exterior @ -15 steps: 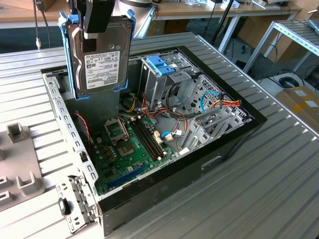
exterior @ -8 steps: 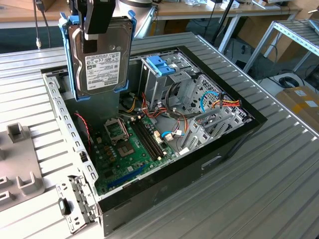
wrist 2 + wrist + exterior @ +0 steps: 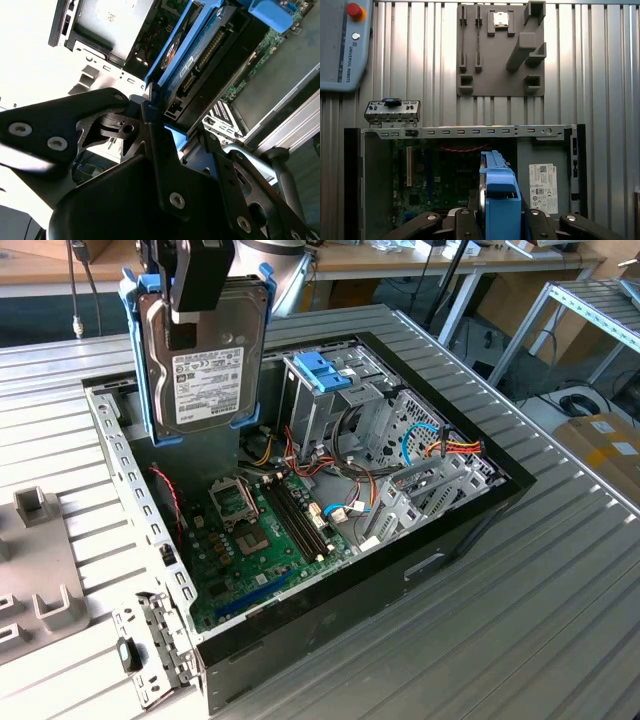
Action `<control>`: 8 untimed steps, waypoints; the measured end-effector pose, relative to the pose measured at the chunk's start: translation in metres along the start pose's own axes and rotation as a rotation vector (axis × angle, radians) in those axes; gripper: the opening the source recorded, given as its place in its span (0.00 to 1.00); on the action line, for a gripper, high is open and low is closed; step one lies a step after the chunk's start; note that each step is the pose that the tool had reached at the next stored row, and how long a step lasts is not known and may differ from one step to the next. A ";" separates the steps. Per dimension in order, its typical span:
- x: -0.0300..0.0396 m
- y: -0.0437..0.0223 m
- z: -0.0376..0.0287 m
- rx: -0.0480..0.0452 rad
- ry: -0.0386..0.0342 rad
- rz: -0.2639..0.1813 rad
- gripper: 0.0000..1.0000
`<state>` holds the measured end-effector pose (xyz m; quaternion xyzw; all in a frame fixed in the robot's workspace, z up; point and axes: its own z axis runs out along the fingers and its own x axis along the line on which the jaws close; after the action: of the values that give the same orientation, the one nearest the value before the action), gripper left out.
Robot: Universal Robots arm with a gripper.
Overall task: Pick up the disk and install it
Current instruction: 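Pick up the disk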
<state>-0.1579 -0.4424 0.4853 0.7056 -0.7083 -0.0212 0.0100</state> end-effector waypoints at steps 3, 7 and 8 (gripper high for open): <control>0.0011 0.0000 0.0000 0.0000 0.0000 0.000 0.37; 0.0028 0.0000 0.0000 0.0000 0.0000 0.000 0.37; 0.0031 0.0000 0.0000 0.0000 0.0000 0.000 0.37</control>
<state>-0.1579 -0.4455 0.4852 0.7055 -0.7083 -0.0212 0.0101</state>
